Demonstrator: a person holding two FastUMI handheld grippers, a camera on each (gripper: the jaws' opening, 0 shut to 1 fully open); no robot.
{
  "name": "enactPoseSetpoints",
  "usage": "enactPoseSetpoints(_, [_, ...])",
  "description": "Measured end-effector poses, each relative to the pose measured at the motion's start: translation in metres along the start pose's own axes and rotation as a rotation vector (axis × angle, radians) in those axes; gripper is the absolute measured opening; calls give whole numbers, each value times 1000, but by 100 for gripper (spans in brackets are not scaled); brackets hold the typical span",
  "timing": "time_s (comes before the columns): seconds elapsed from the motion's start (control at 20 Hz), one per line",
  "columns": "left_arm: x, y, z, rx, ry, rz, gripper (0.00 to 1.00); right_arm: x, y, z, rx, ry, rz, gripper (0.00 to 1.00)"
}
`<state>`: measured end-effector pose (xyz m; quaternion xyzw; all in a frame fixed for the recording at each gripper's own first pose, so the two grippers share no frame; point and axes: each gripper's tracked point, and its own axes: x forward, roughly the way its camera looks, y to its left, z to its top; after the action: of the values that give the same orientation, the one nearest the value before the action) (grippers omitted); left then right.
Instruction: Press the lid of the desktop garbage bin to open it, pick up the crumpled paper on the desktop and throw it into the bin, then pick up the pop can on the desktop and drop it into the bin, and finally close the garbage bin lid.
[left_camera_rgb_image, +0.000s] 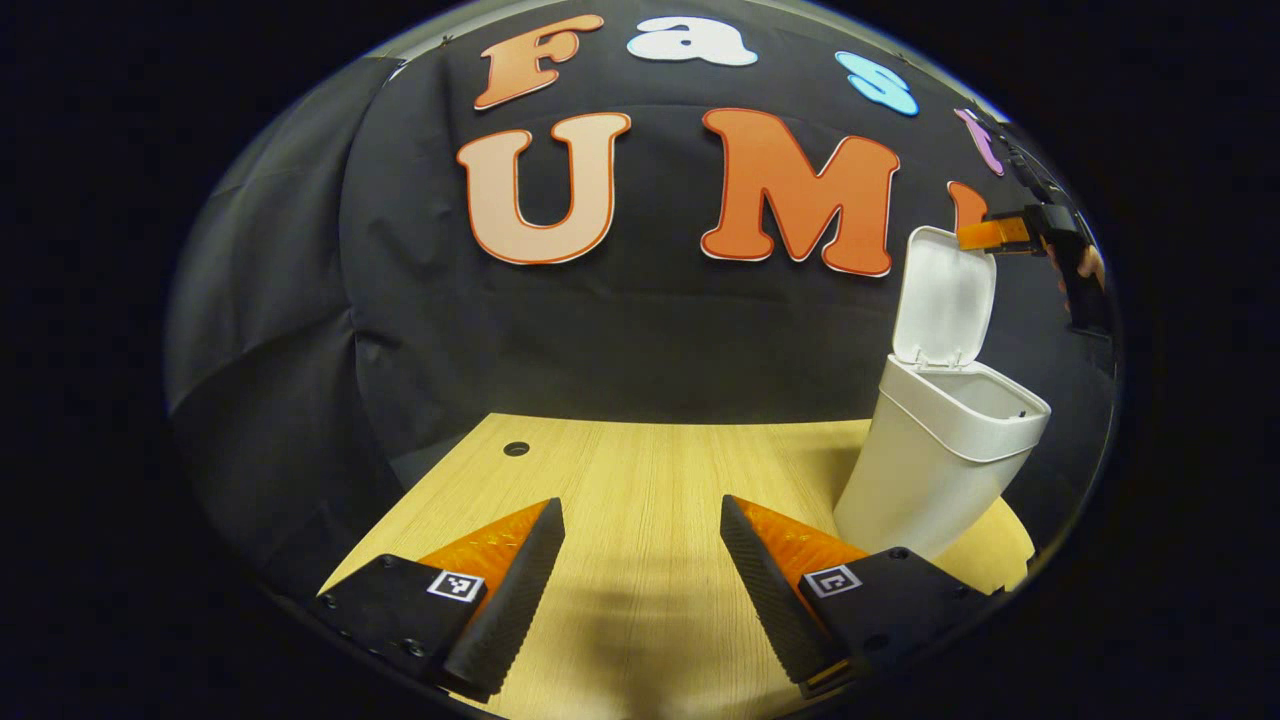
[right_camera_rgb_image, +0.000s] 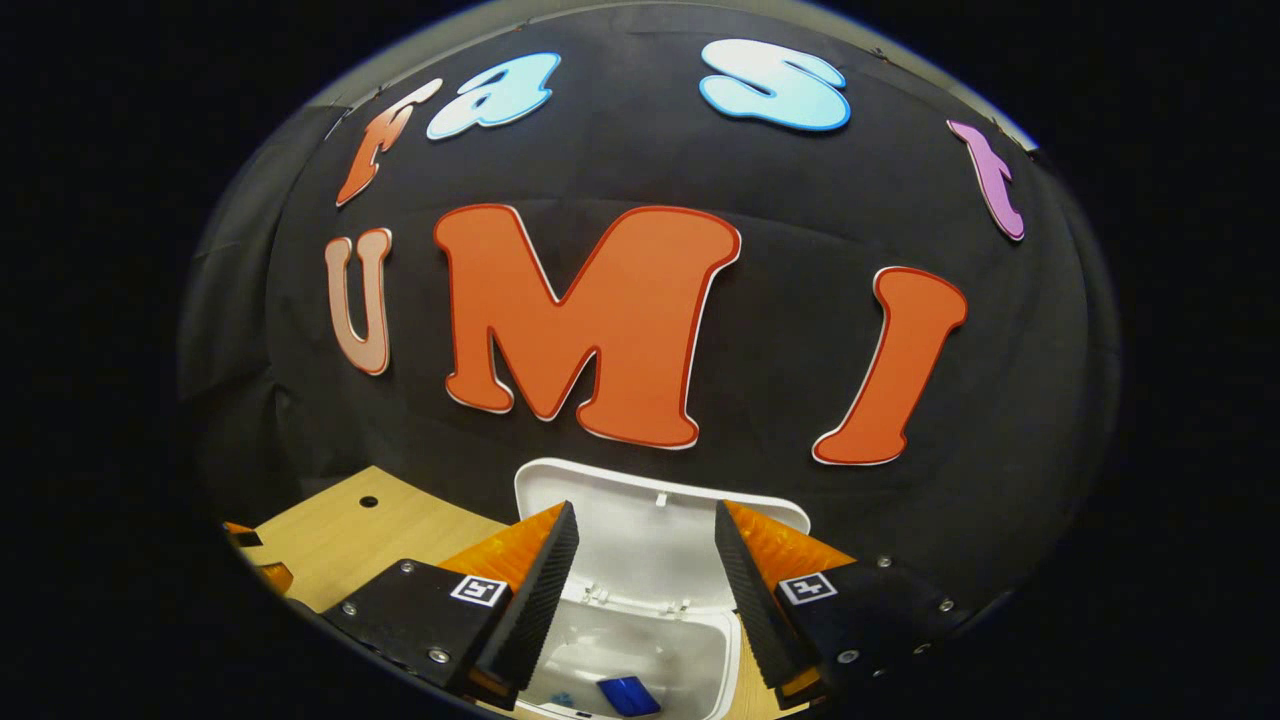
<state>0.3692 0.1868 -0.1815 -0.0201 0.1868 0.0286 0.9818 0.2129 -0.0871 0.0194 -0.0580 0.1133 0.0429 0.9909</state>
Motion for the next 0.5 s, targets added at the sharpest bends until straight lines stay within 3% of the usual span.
enactPoseSetpoints(0.2, [1,11,-2,-14,8,30,100,18,-11,17,-10,-13,-39,83])
enactPoseSetpoints(0.5, [0,20,-7,-45,20,67,100,35,-15,9,21,22,-62,84])
